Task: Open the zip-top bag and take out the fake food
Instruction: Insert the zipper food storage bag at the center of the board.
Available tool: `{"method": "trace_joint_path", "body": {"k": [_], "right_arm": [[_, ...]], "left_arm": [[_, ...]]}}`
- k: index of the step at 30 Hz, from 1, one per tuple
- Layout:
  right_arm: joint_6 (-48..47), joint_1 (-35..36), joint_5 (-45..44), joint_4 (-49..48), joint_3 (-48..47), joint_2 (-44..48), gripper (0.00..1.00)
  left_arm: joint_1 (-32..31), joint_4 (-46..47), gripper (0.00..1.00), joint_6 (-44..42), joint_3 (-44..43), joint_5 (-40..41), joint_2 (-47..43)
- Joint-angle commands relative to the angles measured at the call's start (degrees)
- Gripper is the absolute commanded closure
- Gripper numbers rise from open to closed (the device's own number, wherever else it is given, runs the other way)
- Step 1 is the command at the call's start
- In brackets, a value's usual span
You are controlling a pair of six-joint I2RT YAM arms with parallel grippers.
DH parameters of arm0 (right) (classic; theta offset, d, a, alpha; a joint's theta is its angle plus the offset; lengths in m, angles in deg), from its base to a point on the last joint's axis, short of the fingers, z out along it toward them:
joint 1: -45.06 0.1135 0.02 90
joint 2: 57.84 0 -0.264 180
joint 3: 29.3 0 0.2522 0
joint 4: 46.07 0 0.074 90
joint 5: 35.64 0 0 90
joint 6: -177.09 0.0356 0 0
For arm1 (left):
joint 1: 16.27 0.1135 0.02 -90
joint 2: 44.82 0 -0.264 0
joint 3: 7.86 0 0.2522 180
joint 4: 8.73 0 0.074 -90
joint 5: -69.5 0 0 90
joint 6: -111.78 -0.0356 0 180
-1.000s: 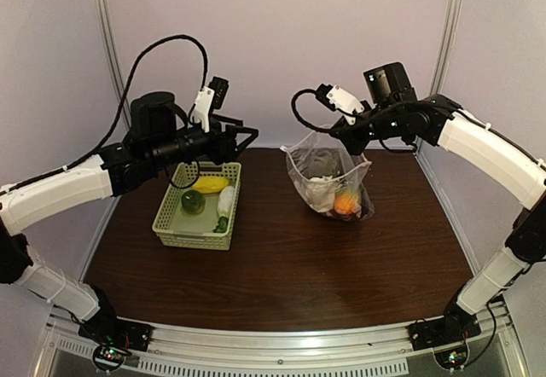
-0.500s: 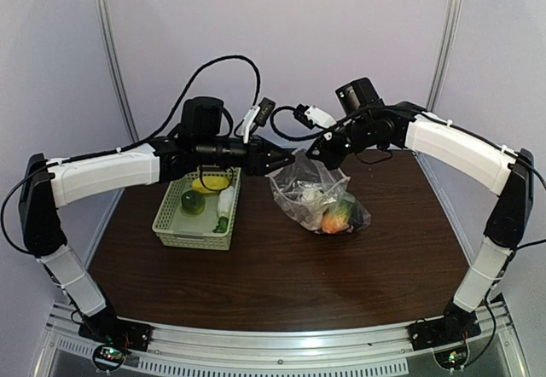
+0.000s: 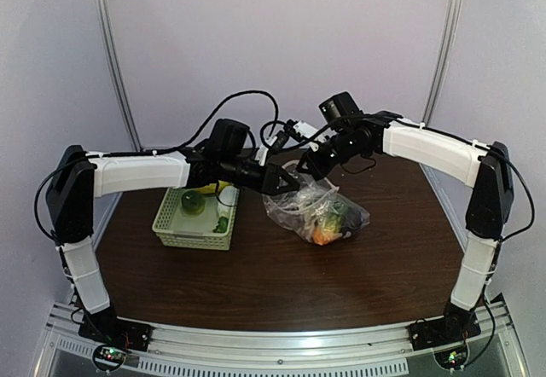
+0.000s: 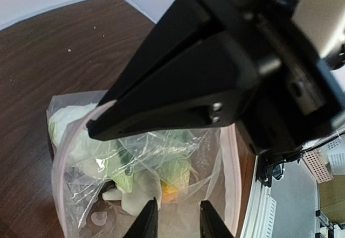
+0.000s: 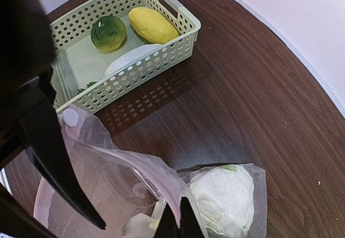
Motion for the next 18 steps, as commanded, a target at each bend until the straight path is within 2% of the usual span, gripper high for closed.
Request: {"method": "trace_joint_path", "body": {"k": [1, 6, 13, 18], "right_arm": [[2.0, -0.1, -0.1, -1.4, -1.2, -1.6, 1.0], [3.3, -0.4, 0.3, -1.7, -3.0, -4.3, 1.0], [3.4, -0.8, -0.6, -3.4, -0.8, -6.7, 1.0], [3.2, -1.3, -0.7, -3.6, -0.2, -6.7, 1.0]], "left_arm": [[0.0, -0.1, 0.75, 2.3, -0.4, 1.4, 3.3], [0.0, 2.5, 0.73, 5.0, 0.9, 3.4, 6.5], [0.0, 2.5, 0.67, 3.1, -0.3, 2.1, 11.8], [-0.1, 1.8, 0.56, 1.5, -0.3, 0.0, 13.5]]}}
